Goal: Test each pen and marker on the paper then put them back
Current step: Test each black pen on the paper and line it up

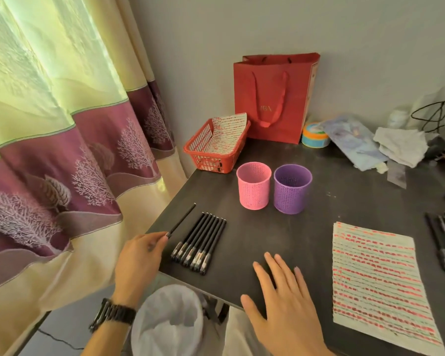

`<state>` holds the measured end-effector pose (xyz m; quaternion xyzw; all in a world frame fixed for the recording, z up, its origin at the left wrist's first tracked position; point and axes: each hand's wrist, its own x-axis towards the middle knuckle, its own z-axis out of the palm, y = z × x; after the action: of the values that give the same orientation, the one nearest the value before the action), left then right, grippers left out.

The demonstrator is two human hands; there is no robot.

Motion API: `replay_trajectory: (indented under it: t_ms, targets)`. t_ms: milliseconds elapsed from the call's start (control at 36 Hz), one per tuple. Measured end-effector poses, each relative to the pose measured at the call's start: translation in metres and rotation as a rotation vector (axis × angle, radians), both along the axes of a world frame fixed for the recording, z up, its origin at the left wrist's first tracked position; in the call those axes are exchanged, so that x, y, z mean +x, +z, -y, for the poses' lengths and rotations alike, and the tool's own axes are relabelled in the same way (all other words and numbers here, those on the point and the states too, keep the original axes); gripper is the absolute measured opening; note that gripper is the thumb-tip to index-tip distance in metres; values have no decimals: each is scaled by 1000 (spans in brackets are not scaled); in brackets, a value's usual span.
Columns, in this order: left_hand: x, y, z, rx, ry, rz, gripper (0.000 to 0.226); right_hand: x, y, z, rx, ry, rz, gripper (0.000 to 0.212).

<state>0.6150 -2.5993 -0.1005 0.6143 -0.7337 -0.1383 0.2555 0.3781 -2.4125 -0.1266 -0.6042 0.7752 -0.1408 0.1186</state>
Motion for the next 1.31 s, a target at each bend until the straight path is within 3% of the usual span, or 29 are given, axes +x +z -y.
replay_trajectory:
  t_ms: [389,1111,1194,1306]
  targets:
    - [-12,-9,-8,-50,-7,49,28,-1,-3,-4,-54,12,16,78]
    - [-27,6,-26,105,-17,154,34,-3,-5,-5,-88,34,75,72]
    - [-43,9,-40,69,-25,180,37,-9,2,-10,-92,85,157,63]
    - [-76,12,-60,79,-120,199,42,-35,20,-31,-112,58,497,49]
